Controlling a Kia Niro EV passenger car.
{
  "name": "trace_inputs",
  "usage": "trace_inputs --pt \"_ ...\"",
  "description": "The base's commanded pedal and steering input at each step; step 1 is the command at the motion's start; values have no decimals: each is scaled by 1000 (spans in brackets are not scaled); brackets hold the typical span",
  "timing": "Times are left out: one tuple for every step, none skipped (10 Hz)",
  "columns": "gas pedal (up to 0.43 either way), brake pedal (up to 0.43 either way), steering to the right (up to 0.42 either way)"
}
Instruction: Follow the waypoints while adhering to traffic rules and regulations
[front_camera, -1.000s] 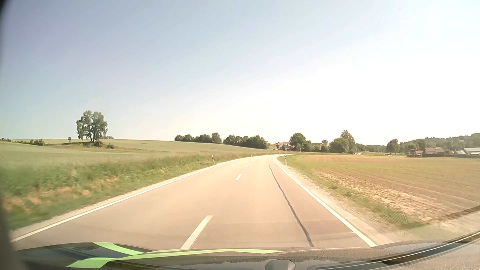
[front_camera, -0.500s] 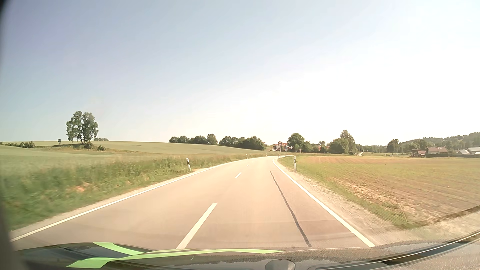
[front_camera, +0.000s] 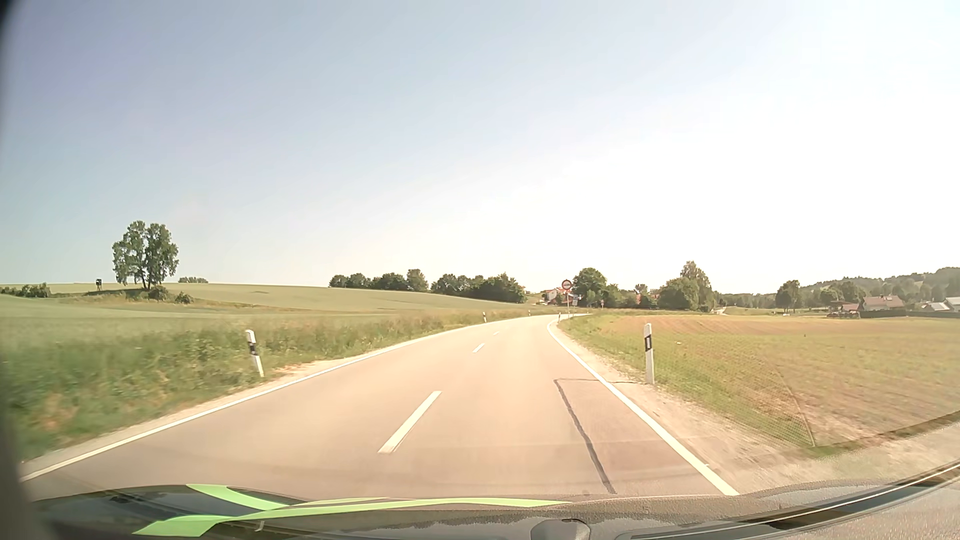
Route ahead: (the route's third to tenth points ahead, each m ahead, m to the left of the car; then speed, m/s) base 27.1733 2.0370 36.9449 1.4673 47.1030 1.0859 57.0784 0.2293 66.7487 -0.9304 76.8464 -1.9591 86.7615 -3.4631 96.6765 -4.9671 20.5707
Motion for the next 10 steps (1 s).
trace_inputs --pt "228 0 0" --pt "228 0 0" --pt "228 0 0" --pt "228 0 1" --pt "240 0 6" --pt "240 0 7" --pt "240 0 7" --pt "220 0 6" --pt "169 0 6" --pt "157 0 6"
